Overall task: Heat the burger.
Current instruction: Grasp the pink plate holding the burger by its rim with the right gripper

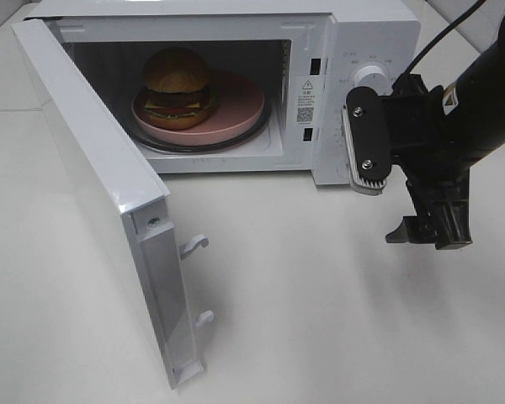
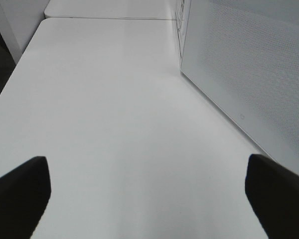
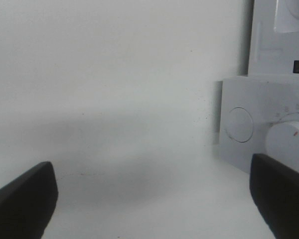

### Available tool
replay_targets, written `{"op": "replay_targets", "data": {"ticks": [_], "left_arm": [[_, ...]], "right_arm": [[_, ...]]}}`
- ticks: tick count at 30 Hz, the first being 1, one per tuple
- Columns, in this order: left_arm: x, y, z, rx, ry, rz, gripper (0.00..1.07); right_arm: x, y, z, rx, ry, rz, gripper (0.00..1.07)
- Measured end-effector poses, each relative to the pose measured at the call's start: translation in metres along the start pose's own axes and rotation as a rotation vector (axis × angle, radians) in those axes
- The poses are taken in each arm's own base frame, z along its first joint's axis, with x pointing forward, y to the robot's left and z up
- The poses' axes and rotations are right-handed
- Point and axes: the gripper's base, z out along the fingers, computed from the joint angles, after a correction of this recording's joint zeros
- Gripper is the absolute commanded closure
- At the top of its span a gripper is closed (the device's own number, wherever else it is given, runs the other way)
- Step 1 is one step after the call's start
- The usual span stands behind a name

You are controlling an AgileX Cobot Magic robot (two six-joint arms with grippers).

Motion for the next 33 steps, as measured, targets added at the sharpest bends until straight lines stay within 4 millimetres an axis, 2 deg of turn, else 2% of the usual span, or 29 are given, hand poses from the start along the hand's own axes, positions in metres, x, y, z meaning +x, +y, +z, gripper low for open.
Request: {"op": "replay_targets", "data": {"ticks": [6, 12, 14, 20, 22, 25, 27, 31, 33], "left_arm": [[0.000, 0.000, 0.000, 0.000, 0.000, 0.000, 0.09], [0.000, 0.000, 0.000, 0.000, 0.000, 0.000, 0.09], [0.000, 0.000, 0.000, 0.000, 0.000, 0.000, 0.09], [0.000, 0.000, 0.000, 0.000, 0.000, 0.000, 0.09], [0.000, 0.000, 0.000, 0.000, 0.000, 0.000, 0.09], [0.000, 0.000, 0.000, 0.000, 0.000, 0.000, 0.09], [0.000, 0.000, 0.000, 0.000, 0.000, 0.000, 0.09], [0.000, 0.000, 0.000, 0.000, 0.000, 0.000, 0.09], [0.000, 0.000, 0.000, 0.000, 0.000, 0.000, 0.09]], "right_arm": [[-0.003, -0.020, -0.013, 0.079, 0.002, -0.027, 0.07], [-0.009, -0.029, -0.017, 0.110, 0.003, -0.059, 0.09], [-0.022, -0.032, -0.012, 0.112, 0.005, -0.110, 0.10], [-0.035, -0.038, -0.003, 0.107, 0.006, -0.147, 0.11], [-0.049, -0.044, 0.004, 0.112, 0.002, -0.187, 0.11], [-0.053, -0.046, 0.006, 0.114, -0.003, -0.193, 0.11], [-0.067, -0.053, 0.014, 0.135, -0.025, -0.217, 0.12], [-0.077, -0.058, 0.020, 0.148, -0.033, -0.239, 0.13], [-0.084, -0.063, 0.030, 0.153, -0.036, -0.248, 0.14]]}}
